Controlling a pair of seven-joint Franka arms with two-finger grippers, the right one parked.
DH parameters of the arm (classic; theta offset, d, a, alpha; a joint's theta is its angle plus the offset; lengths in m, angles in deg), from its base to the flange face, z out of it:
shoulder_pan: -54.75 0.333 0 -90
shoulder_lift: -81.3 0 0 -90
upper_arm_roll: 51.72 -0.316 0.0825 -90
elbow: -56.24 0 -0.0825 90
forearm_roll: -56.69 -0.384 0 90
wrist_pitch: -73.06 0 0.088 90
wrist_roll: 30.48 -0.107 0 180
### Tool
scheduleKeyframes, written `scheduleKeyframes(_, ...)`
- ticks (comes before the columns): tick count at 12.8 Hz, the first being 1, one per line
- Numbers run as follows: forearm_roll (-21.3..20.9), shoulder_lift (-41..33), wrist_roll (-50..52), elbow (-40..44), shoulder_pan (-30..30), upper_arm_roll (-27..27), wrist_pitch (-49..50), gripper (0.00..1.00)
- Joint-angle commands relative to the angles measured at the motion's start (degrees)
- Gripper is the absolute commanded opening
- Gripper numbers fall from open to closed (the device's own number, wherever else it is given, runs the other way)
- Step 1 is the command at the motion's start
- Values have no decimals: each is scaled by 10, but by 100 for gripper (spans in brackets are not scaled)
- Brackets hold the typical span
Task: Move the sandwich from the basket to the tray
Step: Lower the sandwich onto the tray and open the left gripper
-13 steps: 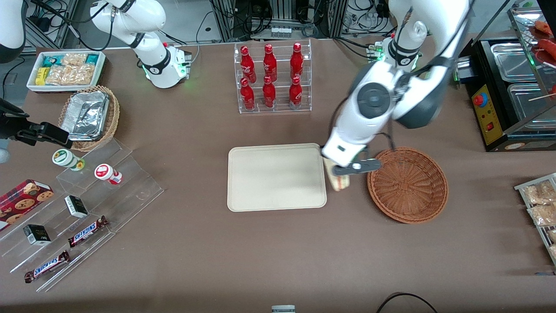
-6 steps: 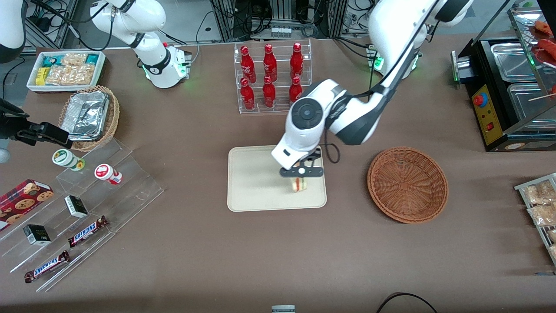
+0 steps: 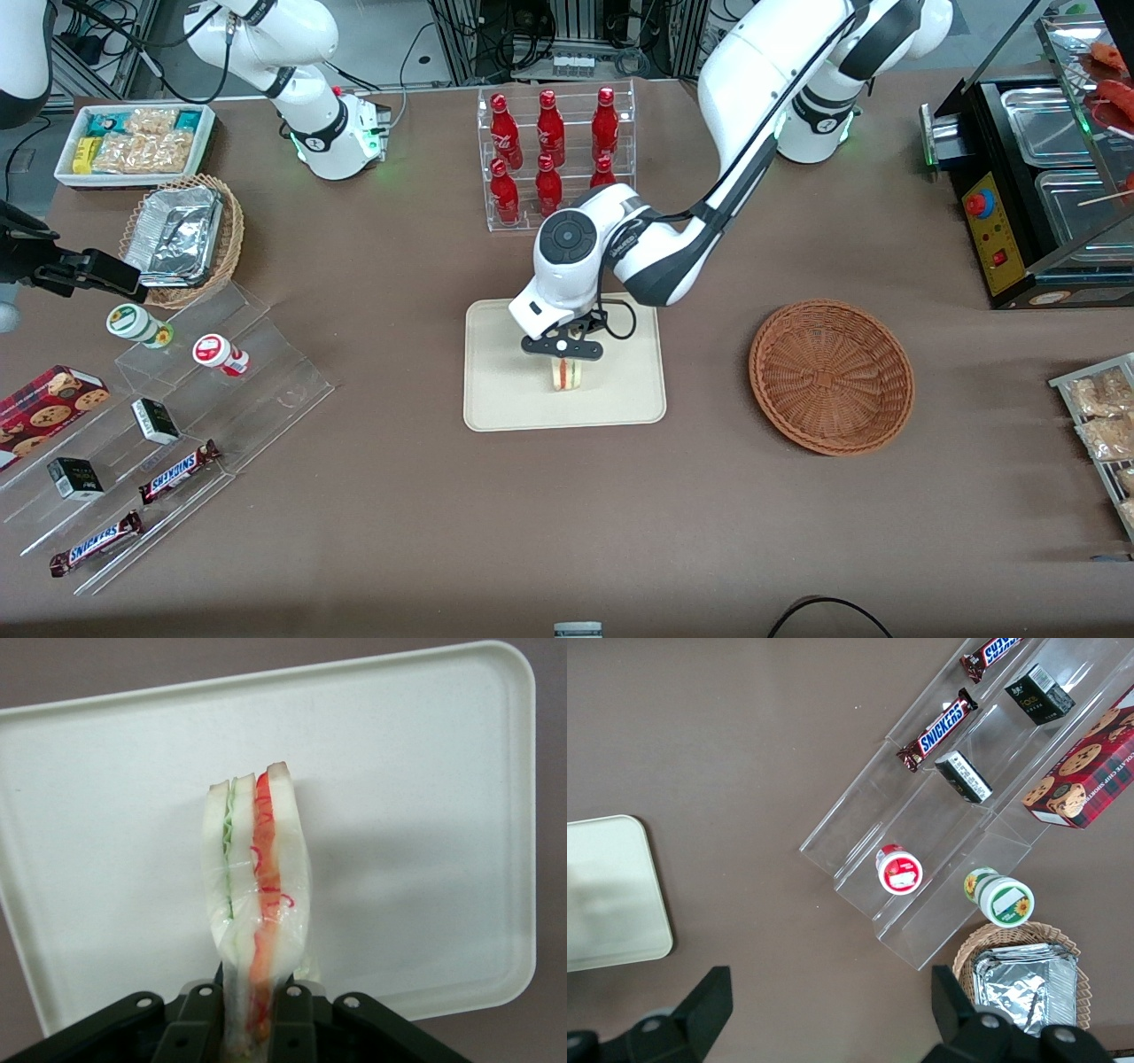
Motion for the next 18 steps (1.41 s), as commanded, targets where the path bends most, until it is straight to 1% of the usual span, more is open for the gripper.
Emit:
scheduleKeyframes(1,-11,25,9,32,-19,-12,1,19)
scheduleKeyframes(4,-12,34,8,36,-19,-14,1,19)
scheduleKeyframes(6,-31,38,8,38,-19,-14,1,19)
scheduleKeyframes(9,-33,47,9,39,-19,-14,-10,22)
scheduleKeyframes(10,-33,48,9,39,-19,-14,-14,34)
scheduleKeyframes(11,-32,48,9,38,-20,-14,-14,59)
scheduleKeyframes(12,-32,48,9,38,-20,-14,-14,98)
scheduleKeyframes(13,-32,47,9,38,-20,-14,-14,100)
scheduleKeyframes(18,-30,16,23,41,-13,-14,-13,100)
